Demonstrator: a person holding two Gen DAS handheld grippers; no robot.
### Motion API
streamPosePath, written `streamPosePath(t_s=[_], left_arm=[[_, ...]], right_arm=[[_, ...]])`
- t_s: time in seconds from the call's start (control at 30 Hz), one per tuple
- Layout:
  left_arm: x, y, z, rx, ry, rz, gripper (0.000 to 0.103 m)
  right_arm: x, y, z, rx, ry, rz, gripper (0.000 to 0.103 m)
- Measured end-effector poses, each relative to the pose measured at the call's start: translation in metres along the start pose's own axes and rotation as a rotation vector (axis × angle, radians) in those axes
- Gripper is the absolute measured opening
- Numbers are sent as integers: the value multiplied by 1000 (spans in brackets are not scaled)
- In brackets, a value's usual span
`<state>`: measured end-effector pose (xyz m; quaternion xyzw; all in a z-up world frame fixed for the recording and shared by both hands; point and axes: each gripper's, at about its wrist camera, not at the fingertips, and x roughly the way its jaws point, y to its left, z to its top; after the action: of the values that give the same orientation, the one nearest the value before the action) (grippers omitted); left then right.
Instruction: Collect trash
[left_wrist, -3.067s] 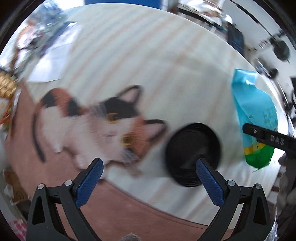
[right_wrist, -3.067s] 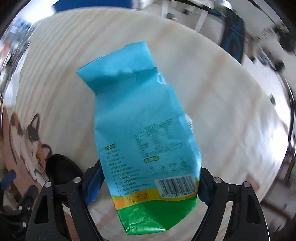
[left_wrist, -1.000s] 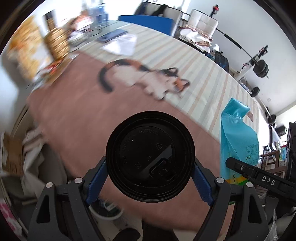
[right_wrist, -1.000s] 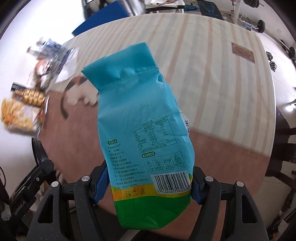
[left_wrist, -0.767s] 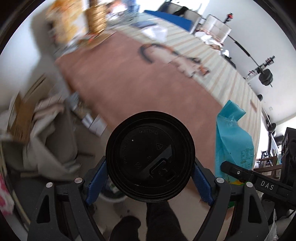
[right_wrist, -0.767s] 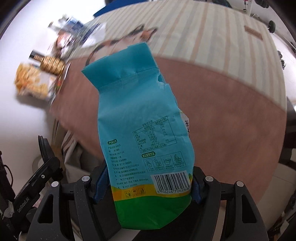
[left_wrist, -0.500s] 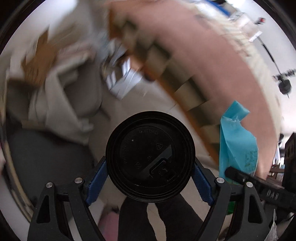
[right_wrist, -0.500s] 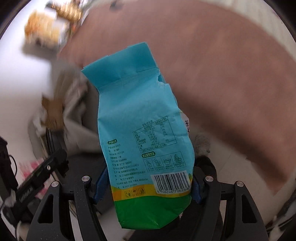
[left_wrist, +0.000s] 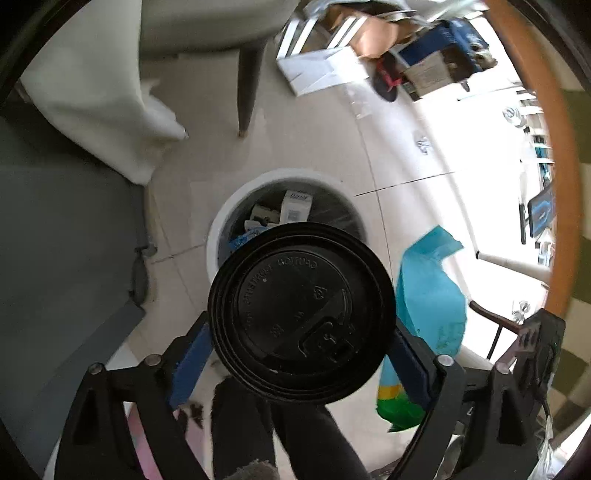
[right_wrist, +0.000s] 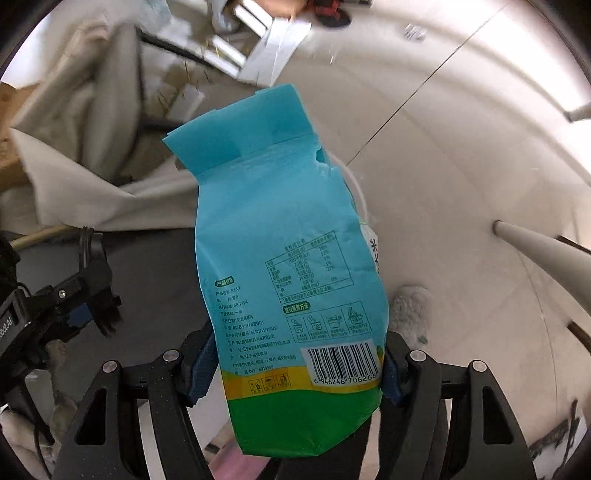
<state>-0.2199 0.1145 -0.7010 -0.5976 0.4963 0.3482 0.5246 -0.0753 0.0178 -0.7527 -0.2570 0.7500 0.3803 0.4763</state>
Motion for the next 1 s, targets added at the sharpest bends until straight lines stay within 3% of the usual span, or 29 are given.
streamPosePath(t_s=[0.13,0.2,0.27,0.43,0.57,0.73,1.0], left_arm=[[30,22,4,-18,-3,11,100],[35,33,3,-28,-16,34,100],[33,40,0,-43,-29,54,100],[2,43,-20,-16,-115,201,100],[-32,33,-43,23,-139,279,100],[-93,7,-80,61,-145,300,100],[-213,-54,-144,113,-168,280,100]], right_arm=[[50,-5,30,-41,30,11,79],[67,-2,30,-69,32,4,96],[76,4,34,-91,20,-19,103],[58,9,23,-142,-26,-116,103],[13,17,5,-181,-84,-208,103],[-72,22,-29,-193,-128,-260,103],[-228,54,-89,-245,-186,-237,103]])
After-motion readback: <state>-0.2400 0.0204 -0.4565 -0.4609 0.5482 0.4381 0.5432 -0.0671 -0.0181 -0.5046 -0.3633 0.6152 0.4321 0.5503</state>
